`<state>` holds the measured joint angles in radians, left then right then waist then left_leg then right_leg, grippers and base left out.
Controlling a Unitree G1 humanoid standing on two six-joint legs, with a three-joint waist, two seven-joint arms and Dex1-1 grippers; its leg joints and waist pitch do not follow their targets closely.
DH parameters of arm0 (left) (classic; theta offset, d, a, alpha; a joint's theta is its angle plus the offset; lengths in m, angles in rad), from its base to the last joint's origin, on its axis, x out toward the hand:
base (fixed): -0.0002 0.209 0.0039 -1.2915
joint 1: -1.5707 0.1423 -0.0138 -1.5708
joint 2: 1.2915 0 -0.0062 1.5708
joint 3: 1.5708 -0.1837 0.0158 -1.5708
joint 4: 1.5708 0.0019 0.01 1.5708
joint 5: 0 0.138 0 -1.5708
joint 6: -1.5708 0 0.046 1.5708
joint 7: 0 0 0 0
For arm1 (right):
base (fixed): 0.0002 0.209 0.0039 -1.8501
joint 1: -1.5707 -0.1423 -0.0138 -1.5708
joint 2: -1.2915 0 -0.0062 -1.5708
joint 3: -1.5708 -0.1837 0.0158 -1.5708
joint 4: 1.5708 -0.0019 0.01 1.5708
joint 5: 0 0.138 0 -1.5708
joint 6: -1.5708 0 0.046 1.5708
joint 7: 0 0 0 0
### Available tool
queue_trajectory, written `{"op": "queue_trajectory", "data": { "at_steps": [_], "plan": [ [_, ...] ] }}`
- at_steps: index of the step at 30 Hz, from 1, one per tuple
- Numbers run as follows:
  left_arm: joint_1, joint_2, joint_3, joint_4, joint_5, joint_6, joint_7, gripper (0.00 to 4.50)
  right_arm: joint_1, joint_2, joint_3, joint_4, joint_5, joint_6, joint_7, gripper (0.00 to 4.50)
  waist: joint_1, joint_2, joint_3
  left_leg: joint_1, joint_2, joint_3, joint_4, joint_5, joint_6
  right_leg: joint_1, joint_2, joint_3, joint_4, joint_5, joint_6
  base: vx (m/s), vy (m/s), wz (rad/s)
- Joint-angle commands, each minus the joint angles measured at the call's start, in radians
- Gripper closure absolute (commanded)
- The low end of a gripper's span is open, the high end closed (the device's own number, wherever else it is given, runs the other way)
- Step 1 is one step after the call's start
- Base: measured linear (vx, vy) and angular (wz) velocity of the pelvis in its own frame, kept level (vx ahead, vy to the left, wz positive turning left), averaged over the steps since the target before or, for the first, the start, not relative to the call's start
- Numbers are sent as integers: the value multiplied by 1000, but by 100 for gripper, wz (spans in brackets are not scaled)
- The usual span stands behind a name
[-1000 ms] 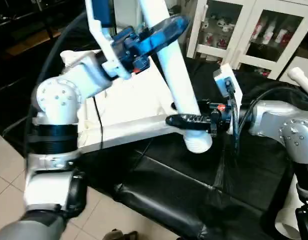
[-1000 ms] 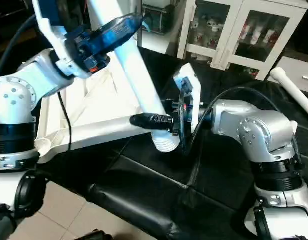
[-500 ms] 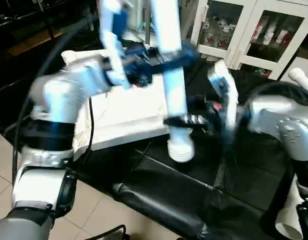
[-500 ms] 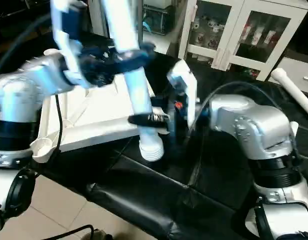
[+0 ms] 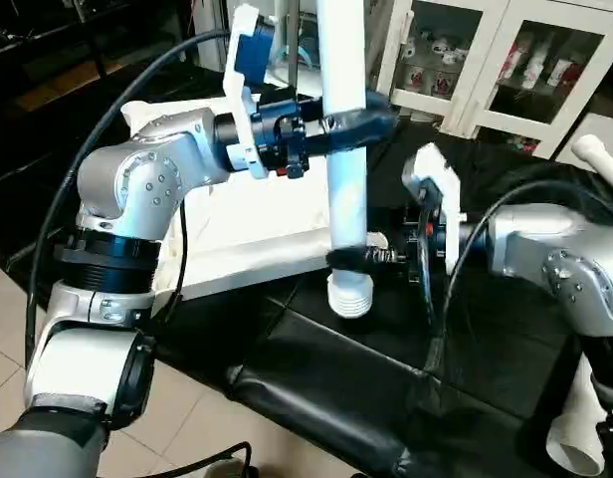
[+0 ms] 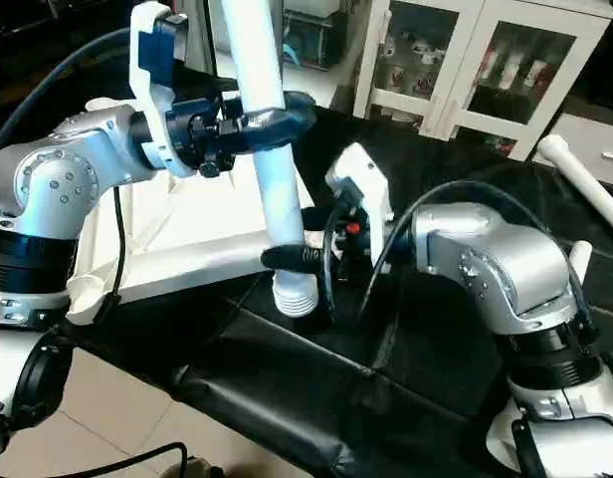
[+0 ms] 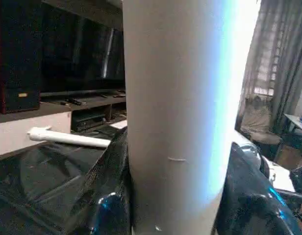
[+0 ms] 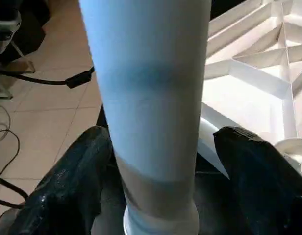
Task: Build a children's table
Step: Pick table leg
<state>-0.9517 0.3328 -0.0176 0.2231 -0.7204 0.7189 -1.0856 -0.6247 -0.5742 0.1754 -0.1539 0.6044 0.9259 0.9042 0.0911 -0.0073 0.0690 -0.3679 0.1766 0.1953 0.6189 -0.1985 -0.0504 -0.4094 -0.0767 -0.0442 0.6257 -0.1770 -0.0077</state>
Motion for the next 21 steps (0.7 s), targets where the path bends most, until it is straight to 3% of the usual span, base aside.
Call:
{"op": "queue_trajectory", "data": {
  "at_steps": [1,10,21],
  "plan": [
    [-25,4,-8,-6,5,-10,-6,278,4,-12,13,-13,3,4,7,79,3,2,-81,11,43,-22,-70,-114,-16,61,-61,42,-60,-118,-250,0,0,0],
    [-26,-10,-18,-4,20,-14,-30,278,6,17,64,-2,-30,-6,17,79,2,2,-80,13,44,-22,-70,-120,-16,59,-61,43,-61,-128,-251,0,0,0],
    [-24,-20,-41,-14,31,-9,-58,278,1,25,101,11,-51,-19,38,174,2,2,-80,12,44,-22,-70,-115,-14,61,-62,43,-60,-121,-251,0,0,0]
  ]
}}
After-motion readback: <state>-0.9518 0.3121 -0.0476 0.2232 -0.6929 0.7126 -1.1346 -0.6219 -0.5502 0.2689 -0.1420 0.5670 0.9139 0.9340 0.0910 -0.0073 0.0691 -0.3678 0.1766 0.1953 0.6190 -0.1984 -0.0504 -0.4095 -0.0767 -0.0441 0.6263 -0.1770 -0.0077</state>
